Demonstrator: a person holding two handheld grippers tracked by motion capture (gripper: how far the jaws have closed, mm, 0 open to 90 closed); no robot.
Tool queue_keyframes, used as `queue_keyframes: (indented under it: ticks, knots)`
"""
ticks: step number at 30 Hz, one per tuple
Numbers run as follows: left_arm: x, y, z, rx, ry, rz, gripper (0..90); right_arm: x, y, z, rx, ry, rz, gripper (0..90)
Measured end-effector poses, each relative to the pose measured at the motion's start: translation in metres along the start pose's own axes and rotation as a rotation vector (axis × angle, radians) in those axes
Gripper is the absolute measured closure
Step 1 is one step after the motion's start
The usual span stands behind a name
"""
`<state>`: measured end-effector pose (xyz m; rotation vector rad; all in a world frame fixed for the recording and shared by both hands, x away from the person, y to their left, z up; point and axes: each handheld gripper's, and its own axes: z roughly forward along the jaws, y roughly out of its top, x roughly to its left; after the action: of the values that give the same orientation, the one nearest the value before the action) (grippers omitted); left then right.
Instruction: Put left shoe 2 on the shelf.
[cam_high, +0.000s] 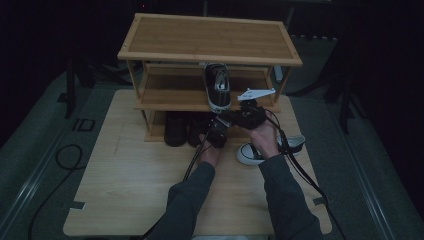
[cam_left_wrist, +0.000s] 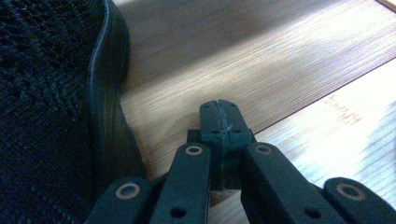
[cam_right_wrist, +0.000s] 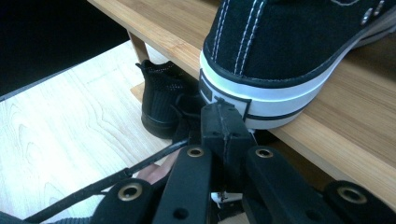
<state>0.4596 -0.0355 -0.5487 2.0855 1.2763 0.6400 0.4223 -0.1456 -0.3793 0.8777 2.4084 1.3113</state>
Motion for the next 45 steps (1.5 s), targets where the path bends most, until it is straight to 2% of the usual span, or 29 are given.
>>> queue_keyframes:
  ticks: [8,21,25,31,36,40,45]
  knots:
    - [0.001,0.0,-0.001,0.009,0.006,0.006,90.0,0.001,0.005,0.012,0.011,-0.011,-0.009,90.0]
    - [0.0,0.0,-0.001,0.008,0.01,0.003,90.0,-0.003,0.006,0.014,-0.001,-0.027,0.005,90.0]
    - [0.0,0.0,-0.001,0.007,0.021,0.005,90.0,-0.004,0.009,0.003,-0.024,-0.025,-0.001,90.0]
    - [0.0,0.0,-0.001,0.007,0.015,0.003,90.0,-0.009,0.01,-0.017,-0.03,-0.057,-0.013,89.0]
    - [0.0,0.0,-0.001,0.007,0.017,0.003,90.0,-0.02,0.002,-0.028,-0.026,-0.083,0.0,88.8]
    - [0.0,0.0,-0.001,0.007,0.017,0.003,90.0,-0.025,-0.006,-0.035,-0.036,-0.081,0.017,88.1]
    - [0.0,0.0,-0.001,0.007,0.018,0.002,90.0,-0.03,-0.016,-0.039,-0.001,-0.101,0.017,88.0]
